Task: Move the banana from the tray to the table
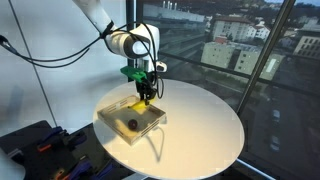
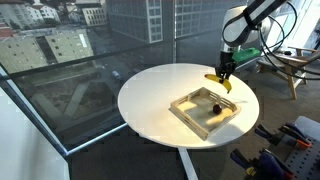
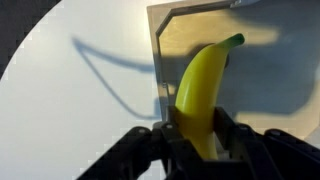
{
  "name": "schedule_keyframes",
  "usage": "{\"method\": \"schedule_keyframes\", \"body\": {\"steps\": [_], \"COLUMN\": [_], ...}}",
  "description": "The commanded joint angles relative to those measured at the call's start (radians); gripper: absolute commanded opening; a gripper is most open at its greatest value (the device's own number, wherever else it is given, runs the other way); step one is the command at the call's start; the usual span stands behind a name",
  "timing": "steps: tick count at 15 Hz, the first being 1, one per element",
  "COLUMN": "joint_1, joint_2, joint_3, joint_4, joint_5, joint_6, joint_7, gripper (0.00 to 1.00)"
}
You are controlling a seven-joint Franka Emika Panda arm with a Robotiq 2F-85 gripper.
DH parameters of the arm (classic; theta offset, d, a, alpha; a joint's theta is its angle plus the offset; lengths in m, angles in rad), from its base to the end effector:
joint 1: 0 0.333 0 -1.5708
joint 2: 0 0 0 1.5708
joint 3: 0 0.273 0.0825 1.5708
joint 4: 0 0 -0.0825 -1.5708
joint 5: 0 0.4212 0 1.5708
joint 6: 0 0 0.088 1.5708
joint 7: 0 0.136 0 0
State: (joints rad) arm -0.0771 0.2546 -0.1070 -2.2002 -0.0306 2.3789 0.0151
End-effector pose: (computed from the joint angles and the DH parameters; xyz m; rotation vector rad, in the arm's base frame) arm 0.5471 -0.1056 0.1616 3.0867 -0.2690 -0.1216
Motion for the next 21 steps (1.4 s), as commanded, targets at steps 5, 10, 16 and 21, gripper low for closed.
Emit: {"method": "schedule_keyframes", "body": {"steps": [5,10,16,21], "joint_1": [-0.031,-0.047,-0.063,-0.075], "joint_2": [0.029,0.043,0.067,0.095], "joint_3": [-0.022,-0.035,-0.047,-0.06], "joint_4": [0.068,0.089,0.11,0.13], "joint_5": [-0.005,-0.004,-0.002,-0.002], "joint_6": [-0.057,-0.064,-0.069,-0.073], "joint_7": [0.003,0.004,0.005,0.007], "gripper": [0.16,0.16,0.16,0.16]}}
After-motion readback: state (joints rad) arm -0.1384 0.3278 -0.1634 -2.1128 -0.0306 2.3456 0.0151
